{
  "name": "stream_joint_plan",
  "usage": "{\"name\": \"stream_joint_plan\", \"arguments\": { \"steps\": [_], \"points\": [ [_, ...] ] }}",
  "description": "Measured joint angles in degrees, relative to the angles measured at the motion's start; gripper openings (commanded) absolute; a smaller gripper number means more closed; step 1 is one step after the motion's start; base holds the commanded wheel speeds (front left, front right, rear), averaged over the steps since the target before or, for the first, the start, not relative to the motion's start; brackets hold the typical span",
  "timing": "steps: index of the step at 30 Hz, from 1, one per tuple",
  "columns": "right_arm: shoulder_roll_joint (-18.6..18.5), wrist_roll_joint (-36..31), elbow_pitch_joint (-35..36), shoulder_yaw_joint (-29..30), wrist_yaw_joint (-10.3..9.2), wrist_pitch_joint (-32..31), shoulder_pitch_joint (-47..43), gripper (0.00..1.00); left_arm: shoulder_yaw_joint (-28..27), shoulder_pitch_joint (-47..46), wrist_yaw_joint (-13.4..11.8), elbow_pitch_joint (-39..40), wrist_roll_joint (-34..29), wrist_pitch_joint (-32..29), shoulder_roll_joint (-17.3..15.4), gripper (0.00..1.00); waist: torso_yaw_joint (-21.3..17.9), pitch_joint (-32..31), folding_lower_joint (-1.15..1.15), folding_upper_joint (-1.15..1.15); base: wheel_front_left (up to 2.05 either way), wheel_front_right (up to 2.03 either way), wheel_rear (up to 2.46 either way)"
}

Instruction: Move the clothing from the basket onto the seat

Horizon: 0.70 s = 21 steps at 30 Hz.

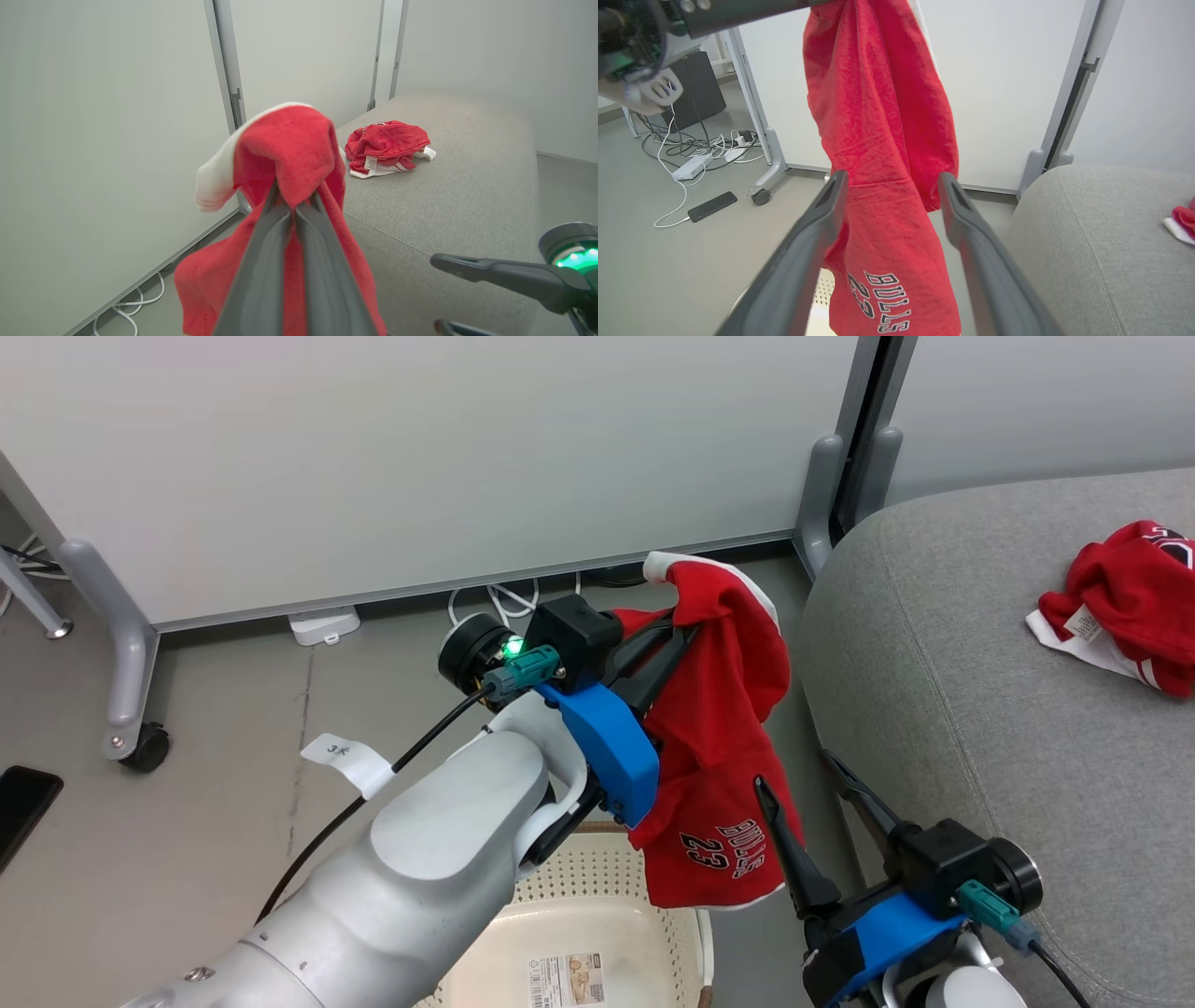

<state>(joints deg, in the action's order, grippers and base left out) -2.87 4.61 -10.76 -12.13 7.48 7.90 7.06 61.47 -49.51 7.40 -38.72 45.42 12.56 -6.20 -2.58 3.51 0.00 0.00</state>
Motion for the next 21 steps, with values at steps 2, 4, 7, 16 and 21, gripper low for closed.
{"name": "stream_joint_plan", "arguments": {
  "steps": [2, 4, 7, 16, 21],
  "points": [
    [0.0, -0.2, -0.1, -0.1, 0.00, -0.1, 0.1, 1.00, 0.2, 0.0, 0.0, -0.2, 0.2, 0.2, 0.0, 0.00, 0.0, 0.1, 0.00, 0.00, 0.00, 0.00, 0.00],
    [0.0, -0.7, -0.5, -0.6, 0.00, -0.5, 0.5, 1.00, 0.4, 0.0, 0.0, -0.4, 0.5, 0.2, 0.0, 0.00, 0.0, 0.2, 0.00, 0.00, 0.00, 0.00, 0.00],
    [0.0, -0.8, -2.3, -2.3, 0.00, -1.7, 3.0, 1.00, 0.7, -0.4, 0.0, -0.5, 0.9, 0.5, 0.1, 0.00, -0.2, 0.5, 0.00, 0.00, 0.00, 0.00, 0.00],
    [0.0, -0.9, -11.0, -5.9, 0.00, -2.4, 12.1, 1.00, 2.0, -1.2, 0.0, -0.6, 1.5, 0.7, 0.6, 0.00, 0.0, 1.2, 0.00, 0.00, 0.00, 0.00, 0.00],
    [0.0, 0.5, -16.4, -7.9, 0.01, -2.5, 16.2, 1.00, 2.9, -1.3, 0.0, -0.5, 2.0, 0.9, 0.8, 0.00, 0.7, 1.2, 0.00, 0.00, 0.00, 0.00, 0.00]
  ]
}}
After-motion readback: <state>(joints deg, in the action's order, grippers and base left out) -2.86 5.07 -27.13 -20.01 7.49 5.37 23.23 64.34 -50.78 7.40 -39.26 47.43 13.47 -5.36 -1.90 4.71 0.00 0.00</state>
